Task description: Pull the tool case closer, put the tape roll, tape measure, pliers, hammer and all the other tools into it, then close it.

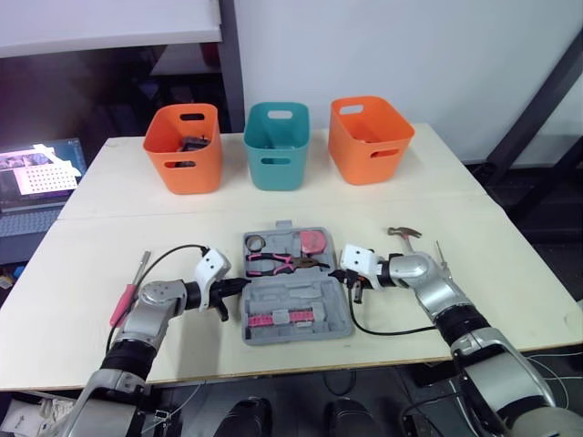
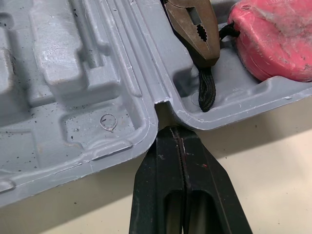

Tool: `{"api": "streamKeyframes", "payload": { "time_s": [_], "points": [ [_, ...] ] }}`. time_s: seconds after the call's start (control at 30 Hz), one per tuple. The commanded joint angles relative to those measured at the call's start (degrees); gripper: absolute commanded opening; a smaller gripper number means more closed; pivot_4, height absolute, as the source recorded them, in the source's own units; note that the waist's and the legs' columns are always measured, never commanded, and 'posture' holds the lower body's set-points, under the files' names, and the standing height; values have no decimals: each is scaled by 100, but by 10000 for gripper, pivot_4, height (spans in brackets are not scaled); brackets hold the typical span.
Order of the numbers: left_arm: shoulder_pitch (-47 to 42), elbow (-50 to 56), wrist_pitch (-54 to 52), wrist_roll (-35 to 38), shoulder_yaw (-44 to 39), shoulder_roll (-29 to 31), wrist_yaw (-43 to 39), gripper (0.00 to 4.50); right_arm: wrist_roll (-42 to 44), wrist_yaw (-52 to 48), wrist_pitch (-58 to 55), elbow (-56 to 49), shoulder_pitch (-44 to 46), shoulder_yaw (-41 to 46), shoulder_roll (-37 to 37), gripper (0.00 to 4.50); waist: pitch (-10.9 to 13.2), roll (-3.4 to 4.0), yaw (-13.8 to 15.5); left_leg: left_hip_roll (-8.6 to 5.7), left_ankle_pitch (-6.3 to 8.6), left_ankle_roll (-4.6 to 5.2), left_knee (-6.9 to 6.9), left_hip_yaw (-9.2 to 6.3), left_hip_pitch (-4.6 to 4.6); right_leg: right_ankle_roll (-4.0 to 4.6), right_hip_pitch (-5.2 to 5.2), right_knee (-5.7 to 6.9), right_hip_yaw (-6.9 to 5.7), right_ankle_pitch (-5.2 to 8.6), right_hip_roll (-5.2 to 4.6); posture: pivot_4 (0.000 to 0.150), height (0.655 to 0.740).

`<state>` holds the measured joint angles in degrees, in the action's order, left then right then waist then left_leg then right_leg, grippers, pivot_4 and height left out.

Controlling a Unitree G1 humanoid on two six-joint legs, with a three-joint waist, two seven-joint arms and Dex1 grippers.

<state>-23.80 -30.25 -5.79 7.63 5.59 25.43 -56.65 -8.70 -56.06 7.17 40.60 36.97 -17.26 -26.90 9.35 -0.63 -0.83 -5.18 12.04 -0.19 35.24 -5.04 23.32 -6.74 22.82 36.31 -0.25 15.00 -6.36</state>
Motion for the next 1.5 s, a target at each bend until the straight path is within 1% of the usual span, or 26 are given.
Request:
{"api": "streamKeyframes", "payload": {
  "time_s": [0.03,0.33,0.7,0.8,1.0,1.07,1.1,1.17,1.27,1.3,1.33,1.37,1.4,1.5],
  "points": [
    [103,278,47,47,64,-31,-134,386,-3,-1,24,-226,-209,-92,178,0,-1,1,-9,0,0,0,0,0,0,0,0,0,0,0,0,1500,7329],
    [474,662,-78,42,105,1,-142,386,70,-182,-421,-1103,-818,-82,151,0,-5,2,-10,2,2,1,-9,0,-1,1,6,1,3,0,0,1500,7329],
    [422,467,58,-29,36,-92,41,386,-47,47,-643,-1236,-941,-15,110,0,-10,2,1,2,3,1,-8,0,-9,1,-4,1,3,0,-1,1500,7329],
    [589,665,-49,53,-95,67,28,386,17,34,-710,-1350,-990,138,-74,0,-10,2,0,2,3,1,-7,0,-12,1,-7,1,3,1,-2,1500,7329],
    [930,1002,-164,237,-523,500,114,386,369,-21,-1096,-2001,-1324,595,-520,0,-9,1,16,1,4,3,-11,0,5,1,13,-1,4,1,-8,1500,7329],
    [1033,1120,-254,413,-750,631,142,0,534,-23,-1220,-2282,-1525,775,-698,5579,-9,2,34,0,4,3,-8,0,6,1,19,0,3,1,-11,1500,7329],
    [1084,1157,-271,482,-865,694,157,2625,621,-21,-1288,-2450,-1636,870,-783,8984,-8,2,42,0,4,3,-8,-1,6,1,28,-1,3,1,-13,1500,7329],
    [1244,1302,-292,648,-1103,840,133,8748,897,-29,-1498,-2890,-1929,1147,-942,18366,-8,2,41,0,5,5,-7,-1,7,2,30,-2,3,1,-17,1500,7329],
    [1659,1726,-354,1093,-1552,1069,-85,23308,1589,-59,-2044,-3847,-2575,1794,-1124,33543,-7,2,35,1,6,5,-11,0,14,2,25,-2,5,1,-23,1500,7329],
    [1788,1838,-347,1178,-1643,1120,-130,29701,1789,-60,-2193,-4091,-2759,1981,-1159,39317,-7,2,21,1,6,5,-13,0,17,2,26,-3,7,2,-24,1500,7329],
    [2018,1941,-296,1318,-1846,1207,-237,35049,2087,-46,-2358,-4445,-3105,2326,-1174,44067,-7,3,22,4,6,5,-13,0,17,2,25,-3,9,2,-24,1500,7329],
    [2190,2037,-269,1419,-1985,1259,-300,40160,2307,-36,-2477,-4691,-3359,2580,-1195,45000,-7,3,23,4,6,5,-13,1,18,3,26,-3,9,2,-24,1500,7329],
    [2355,2100,-214,1493,-2116,1307,-359,44623,2500,-15,-2569,-4896,-3610,2818,-1195,45000,-7,2,23,6,7,5,-14,0,19,4,25,-4,10,4,-26,1500,7329],
    [2889,2031,13,1749,-2711,1426,-453,44623,3186,38,-2726,-5490,-4622,3664,-992,45000,-6,3,42,7,9,7,-16,2,19,23,22,-11,10,14,-30,1500,7329]
  ]
}}
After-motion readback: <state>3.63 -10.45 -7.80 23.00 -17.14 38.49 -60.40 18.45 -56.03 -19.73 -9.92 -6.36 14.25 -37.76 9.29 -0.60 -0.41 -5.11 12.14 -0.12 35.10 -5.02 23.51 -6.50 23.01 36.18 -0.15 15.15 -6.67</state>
